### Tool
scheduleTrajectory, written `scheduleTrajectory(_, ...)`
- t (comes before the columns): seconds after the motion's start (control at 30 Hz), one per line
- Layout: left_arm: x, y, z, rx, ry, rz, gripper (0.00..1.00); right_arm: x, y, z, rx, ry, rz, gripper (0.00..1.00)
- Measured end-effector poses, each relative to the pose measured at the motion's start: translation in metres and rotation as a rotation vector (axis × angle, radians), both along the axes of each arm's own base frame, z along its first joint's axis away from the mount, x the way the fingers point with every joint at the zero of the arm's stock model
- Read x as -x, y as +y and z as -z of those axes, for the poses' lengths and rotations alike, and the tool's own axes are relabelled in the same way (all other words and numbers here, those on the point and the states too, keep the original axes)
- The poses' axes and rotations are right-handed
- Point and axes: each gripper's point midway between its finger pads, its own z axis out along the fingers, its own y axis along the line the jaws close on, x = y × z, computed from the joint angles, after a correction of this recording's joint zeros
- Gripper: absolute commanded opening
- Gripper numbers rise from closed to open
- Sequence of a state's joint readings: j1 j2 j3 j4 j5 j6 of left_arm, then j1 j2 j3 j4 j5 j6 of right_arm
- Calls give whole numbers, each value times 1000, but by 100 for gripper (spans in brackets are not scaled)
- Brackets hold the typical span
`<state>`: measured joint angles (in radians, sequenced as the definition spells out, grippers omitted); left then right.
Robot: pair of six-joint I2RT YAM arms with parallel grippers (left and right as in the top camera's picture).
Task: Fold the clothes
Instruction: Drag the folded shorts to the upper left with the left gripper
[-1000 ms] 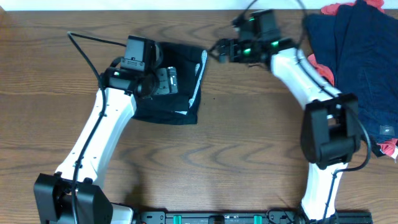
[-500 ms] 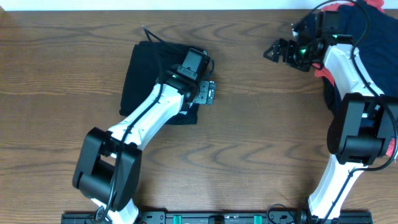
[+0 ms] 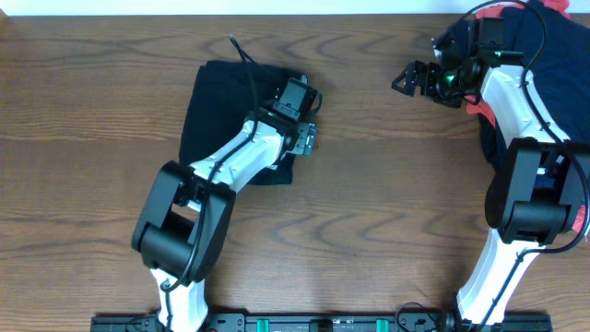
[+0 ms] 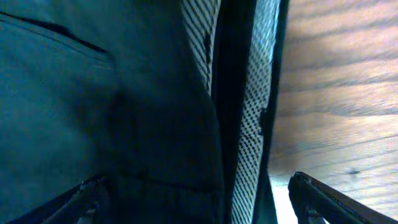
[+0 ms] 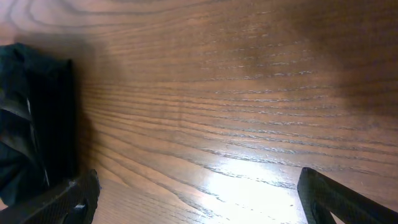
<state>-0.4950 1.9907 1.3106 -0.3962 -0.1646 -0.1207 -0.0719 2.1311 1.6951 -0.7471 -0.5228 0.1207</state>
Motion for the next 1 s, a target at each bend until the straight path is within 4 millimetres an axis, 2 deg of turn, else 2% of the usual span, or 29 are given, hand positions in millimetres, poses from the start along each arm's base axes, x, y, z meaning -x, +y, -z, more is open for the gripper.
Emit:
scheduleTrajectory(0.13, 2, 1, 11, -44, 22, 64, 90, 0, 0, 0, 0, -1, 0, 99)
scheduleTrajectory(0.23, 3, 4, 18, -84, 34, 100, 80, 0, 0, 0, 0, -1, 0, 99)
scheduleTrajectory(0.37, -3, 8, 20, -127, 23, 121, 57, 1, 2, 0, 3, 1, -6, 99)
scheduleTrajectory(0.5, -8, 13, 22, -149, 15, 123, 26, 1, 3, 1, 4, 1, -11, 99)
scheduleTrajectory(0.6, -17, 25, 22, -175, -7, 99, 20, 4, 9, 2, 13, 2, -36, 99)
scheduleTrajectory(0.67, -27, 36, 21, -189, -31, 72, 19, 5, 17, 2, 17, 2, -59, 99)
scheduleTrajectory(0.77, -47, 61, 18, -189, -82, 1, 9, 8, 26, 3, 31, 2, -86, 99)
scheduleTrajectory(0.8, -54, 71, 17, -187, -97, -25, 6, 9, 28, 4, 36, 5, -90, 99)
scheduleTrajectory(1.0, -86, 145, 9, -190, -175, -181, 6, 11, 33, 6, 58, 9, -105, 99)
